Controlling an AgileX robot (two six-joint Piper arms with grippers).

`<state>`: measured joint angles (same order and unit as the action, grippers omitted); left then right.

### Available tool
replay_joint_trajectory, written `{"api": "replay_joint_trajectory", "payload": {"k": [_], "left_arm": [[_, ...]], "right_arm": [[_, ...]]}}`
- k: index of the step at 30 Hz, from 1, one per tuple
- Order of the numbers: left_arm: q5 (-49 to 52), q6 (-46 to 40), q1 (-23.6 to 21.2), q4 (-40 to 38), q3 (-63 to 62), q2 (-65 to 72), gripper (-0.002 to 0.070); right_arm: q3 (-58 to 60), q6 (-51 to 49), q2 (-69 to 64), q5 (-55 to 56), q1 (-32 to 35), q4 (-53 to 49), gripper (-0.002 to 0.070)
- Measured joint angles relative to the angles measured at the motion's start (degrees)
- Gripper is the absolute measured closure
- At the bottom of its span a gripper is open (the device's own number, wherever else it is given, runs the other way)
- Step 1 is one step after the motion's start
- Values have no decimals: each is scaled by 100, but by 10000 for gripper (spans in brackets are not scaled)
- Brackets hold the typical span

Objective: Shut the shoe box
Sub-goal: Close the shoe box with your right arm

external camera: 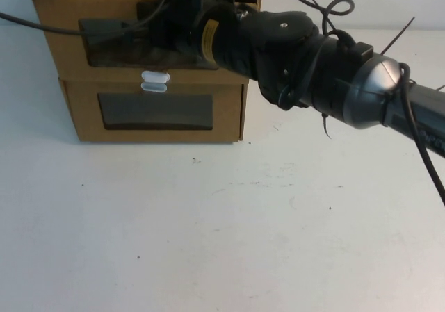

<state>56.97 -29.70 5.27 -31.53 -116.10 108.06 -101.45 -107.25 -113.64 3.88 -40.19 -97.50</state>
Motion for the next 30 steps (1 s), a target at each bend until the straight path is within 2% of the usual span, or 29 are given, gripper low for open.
{"api": "replay_joint_trajectory", "payload": {"k": [16, 24, 30], "left_arm": [[-10, 0, 0, -20, 0, 0, 680], [73, -68, 0, 79, -9, -131, 680], [101, -258, -12, 131, -173, -680, 680]], "right_arm": [[-612, -28, -494, 346, 182, 26, 687], [-612, -514, -410, 1305, 258, -25, 687], [-612, -950, 180, 1978, 258, -99, 687]]}}
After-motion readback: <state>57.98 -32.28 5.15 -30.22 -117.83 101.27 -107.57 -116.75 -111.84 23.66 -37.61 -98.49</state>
